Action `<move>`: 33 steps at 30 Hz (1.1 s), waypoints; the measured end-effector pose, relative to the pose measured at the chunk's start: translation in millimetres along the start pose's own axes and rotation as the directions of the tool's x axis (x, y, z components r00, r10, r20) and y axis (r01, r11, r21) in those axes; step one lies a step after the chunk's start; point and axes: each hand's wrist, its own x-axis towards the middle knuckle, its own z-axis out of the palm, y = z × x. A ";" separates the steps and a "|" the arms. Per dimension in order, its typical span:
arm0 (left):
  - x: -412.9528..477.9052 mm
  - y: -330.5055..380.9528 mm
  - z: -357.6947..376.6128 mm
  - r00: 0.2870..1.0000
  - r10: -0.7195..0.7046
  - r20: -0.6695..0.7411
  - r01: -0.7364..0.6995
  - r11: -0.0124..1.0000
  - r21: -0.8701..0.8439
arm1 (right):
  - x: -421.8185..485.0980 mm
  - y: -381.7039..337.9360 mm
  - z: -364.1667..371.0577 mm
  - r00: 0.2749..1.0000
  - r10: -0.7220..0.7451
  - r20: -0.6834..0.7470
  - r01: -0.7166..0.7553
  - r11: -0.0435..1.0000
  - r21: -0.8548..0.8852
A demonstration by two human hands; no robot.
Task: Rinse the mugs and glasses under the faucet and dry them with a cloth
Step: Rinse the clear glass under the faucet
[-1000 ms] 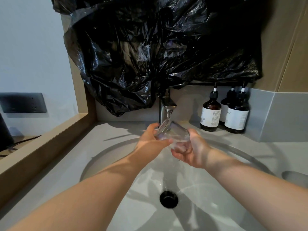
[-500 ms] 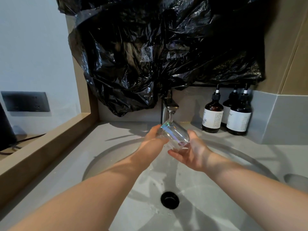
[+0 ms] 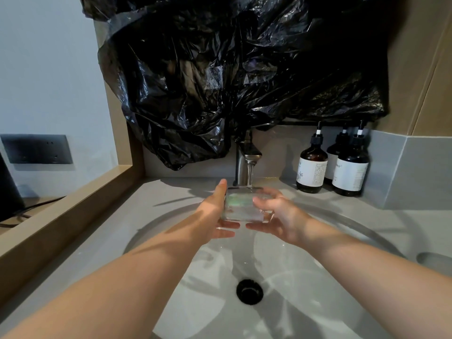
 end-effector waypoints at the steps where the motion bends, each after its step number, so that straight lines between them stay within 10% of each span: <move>1: -0.9 -0.1 -1.0 0.999 -0.045 0.020 0.045 0.999 -0.013 | -0.6 -1.8 -1.2 0.999 -0.016 0.030 0.018 0.999 -0.048; 7: -0.8 -4.9 6.0 0.999 0.023 0.023 -0.020 0.992 -0.121 | 1.9 -7.9 -8.4 0.997 0.024 0.076 -0.023 1.000 -0.011; 13: 1.8 -13.3 7.7 0.943 0.328 0.059 -0.333 0.934 0.133 | 1.5 -7.6 -9.0 0.978 0.208 -0.027 -0.209 0.957 -0.203; 17: 2.2 -10.9 1.0 0.920 0.352 0.174 -0.388 0.883 0.265 | 2.1 -10.7 -5.6 0.991 0.045 -0.125 -0.061 0.990 -0.128; 22: 0.9 -11.6 -4.1 0.904 0.342 0.255 -0.423 0.631 0.650 | -0.1 -6.8 2.5 0.983 -0.169 -0.072 0.105 0.836 -0.539; 30: 0.8 -7.6 3.0 0.890 0.449 0.085 -0.416 0.719 0.557 | -5.3 -31.0 14.6 0.960 -0.262 -0.103 0.168 0.827 -0.536; 33: -0.5 -2.6 7.5 0.838 0.540 0.081 -0.429 0.560 0.709 | -4.8 -54.9 11.8 0.844 -0.504 -0.181 0.260 0.682 -0.684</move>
